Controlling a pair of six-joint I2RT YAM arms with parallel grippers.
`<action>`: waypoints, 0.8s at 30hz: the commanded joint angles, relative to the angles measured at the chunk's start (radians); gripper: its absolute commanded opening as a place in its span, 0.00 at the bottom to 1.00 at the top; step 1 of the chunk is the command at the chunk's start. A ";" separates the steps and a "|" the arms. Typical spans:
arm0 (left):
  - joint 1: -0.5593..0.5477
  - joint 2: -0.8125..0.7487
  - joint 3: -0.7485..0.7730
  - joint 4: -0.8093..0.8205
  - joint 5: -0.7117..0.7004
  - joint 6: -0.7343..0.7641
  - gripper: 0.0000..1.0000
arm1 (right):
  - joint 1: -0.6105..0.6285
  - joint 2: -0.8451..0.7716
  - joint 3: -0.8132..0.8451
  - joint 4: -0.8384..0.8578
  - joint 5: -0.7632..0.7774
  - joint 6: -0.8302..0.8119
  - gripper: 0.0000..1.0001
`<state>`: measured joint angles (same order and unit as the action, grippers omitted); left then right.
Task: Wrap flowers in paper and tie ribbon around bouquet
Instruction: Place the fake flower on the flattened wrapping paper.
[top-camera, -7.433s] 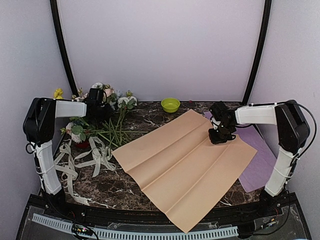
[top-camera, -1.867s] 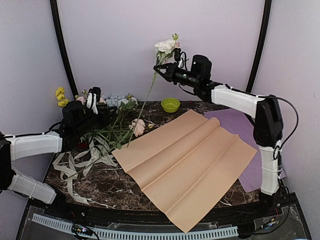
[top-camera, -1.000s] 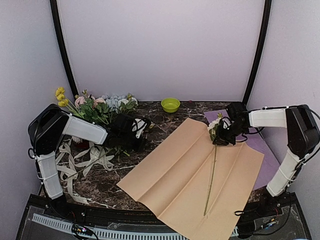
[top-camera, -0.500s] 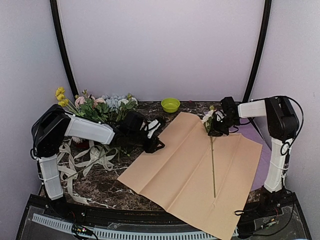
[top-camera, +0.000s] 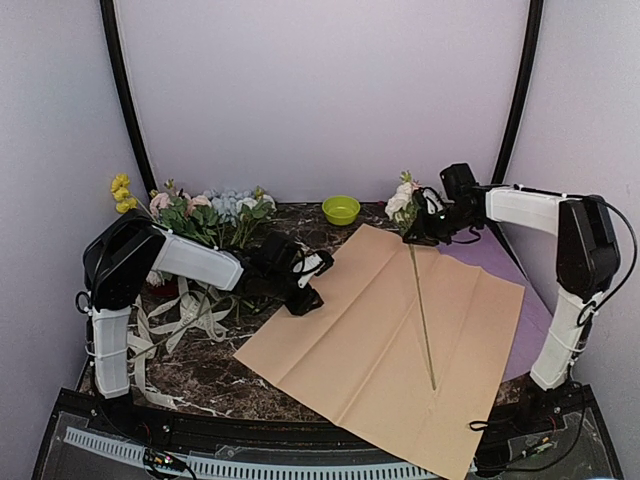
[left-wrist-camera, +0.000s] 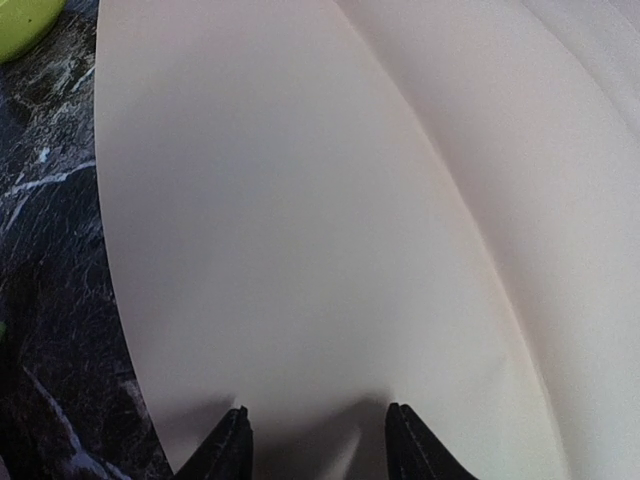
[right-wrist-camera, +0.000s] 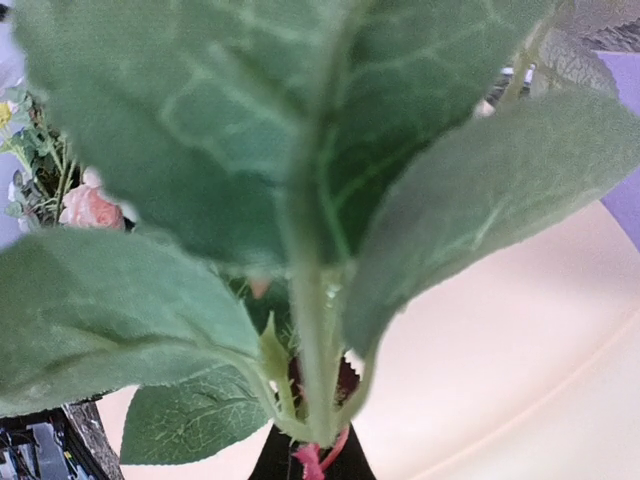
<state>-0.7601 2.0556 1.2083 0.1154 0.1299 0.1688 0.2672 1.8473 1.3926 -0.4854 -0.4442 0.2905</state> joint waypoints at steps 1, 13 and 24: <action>0.003 0.021 -0.010 -0.066 -0.023 -0.001 0.46 | 0.080 0.045 -0.008 0.067 -0.007 0.050 0.00; 0.004 0.019 -0.005 -0.056 -0.031 0.001 0.46 | 0.096 0.303 0.178 0.196 0.116 0.193 0.00; 0.004 0.018 -0.004 -0.051 -0.072 0.024 0.46 | 0.105 0.375 0.276 0.197 0.167 0.180 0.01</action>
<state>-0.7601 2.0556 1.2083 0.1158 0.1162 0.1696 0.3664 2.2162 1.6466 -0.3229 -0.3080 0.4961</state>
